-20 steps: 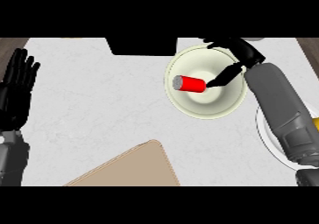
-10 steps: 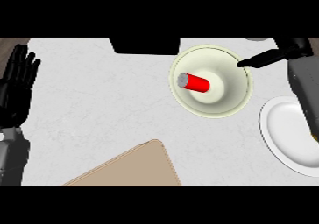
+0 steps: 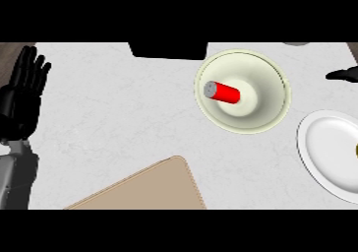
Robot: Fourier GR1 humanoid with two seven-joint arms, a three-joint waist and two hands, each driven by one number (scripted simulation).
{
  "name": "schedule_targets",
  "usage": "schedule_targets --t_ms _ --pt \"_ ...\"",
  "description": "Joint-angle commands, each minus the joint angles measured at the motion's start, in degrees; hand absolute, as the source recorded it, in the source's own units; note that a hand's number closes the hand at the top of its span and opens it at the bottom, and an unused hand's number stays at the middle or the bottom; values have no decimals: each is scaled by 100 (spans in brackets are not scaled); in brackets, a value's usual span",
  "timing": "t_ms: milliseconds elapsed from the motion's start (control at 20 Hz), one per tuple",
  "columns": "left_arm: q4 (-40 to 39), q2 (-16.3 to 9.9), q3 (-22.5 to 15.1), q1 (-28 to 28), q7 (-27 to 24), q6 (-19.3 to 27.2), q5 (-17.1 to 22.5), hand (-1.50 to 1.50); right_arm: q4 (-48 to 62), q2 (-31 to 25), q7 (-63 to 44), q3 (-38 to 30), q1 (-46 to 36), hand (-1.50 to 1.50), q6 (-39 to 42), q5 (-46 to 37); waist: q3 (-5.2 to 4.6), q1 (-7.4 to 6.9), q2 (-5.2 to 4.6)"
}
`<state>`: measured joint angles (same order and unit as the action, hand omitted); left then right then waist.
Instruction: Pick the can from the plate and place it in the bowl
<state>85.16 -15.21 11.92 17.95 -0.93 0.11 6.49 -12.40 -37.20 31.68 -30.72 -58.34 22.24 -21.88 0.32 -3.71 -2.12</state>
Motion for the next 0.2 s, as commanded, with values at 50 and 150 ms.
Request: schedule_targets --t_ms 50,150 --pt "76 17 -28 14 -66 -40 17 0 190 -583 348 -176 243 -150 516 123 19 -131 -70" --pt "160 -25 -42 65 48 -21 -2 0 226 -751 432 -148 342 -150 690 81 25 -150 -66"
